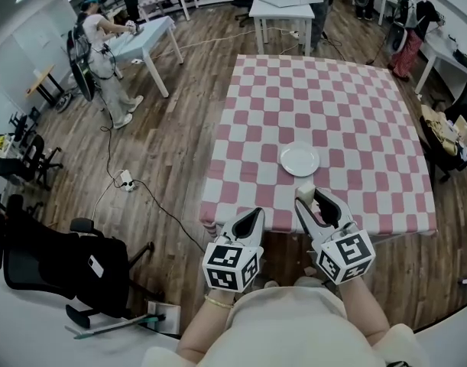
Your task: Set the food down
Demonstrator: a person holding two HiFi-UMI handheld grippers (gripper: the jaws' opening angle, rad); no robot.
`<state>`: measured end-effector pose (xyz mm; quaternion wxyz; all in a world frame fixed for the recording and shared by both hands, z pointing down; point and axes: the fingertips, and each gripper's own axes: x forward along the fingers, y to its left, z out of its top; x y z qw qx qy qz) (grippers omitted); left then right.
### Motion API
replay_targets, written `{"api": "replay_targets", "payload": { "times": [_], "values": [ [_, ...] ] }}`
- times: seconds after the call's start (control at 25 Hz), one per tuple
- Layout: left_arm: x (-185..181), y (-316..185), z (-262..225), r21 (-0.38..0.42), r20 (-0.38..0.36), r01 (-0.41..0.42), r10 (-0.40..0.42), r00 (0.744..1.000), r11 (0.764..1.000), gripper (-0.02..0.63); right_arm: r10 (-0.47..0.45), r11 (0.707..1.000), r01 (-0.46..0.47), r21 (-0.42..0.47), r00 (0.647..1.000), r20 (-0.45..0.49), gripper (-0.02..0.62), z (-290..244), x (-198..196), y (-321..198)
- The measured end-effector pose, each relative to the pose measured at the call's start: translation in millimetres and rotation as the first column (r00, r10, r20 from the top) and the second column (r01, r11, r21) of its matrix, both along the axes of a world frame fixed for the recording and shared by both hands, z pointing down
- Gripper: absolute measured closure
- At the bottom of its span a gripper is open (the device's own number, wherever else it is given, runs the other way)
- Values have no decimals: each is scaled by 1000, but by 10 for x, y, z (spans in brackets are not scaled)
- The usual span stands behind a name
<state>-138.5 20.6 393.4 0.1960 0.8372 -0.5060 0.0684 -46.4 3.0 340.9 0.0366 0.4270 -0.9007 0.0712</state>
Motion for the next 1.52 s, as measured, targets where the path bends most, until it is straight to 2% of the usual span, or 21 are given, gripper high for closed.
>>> {"api": "replay_targets", "payload": {
  "times": [0.6,0.84,1.12,1.52],
  "values": [
    [-163,-217,87,-18,-21,22,-22,1000,1000,603,28,999,-29,-27,999,-20,428,95,9,-216],
    [-132,-457,147,-38,-30,33,-34,999,999,603,16,999,-16,-27,1000,-26,428,116,44,-529],
    [-56,-895,57,-25,-28,46,-47,998,999,603,-1,1000,0,-18,999,-38,428,56,113,-1013],
    [-30,-1360,59,-25,-31,106,-107,994,994,603,-50,999,49,-20,997,-51,428,51,198,-1545]
  ]
}}
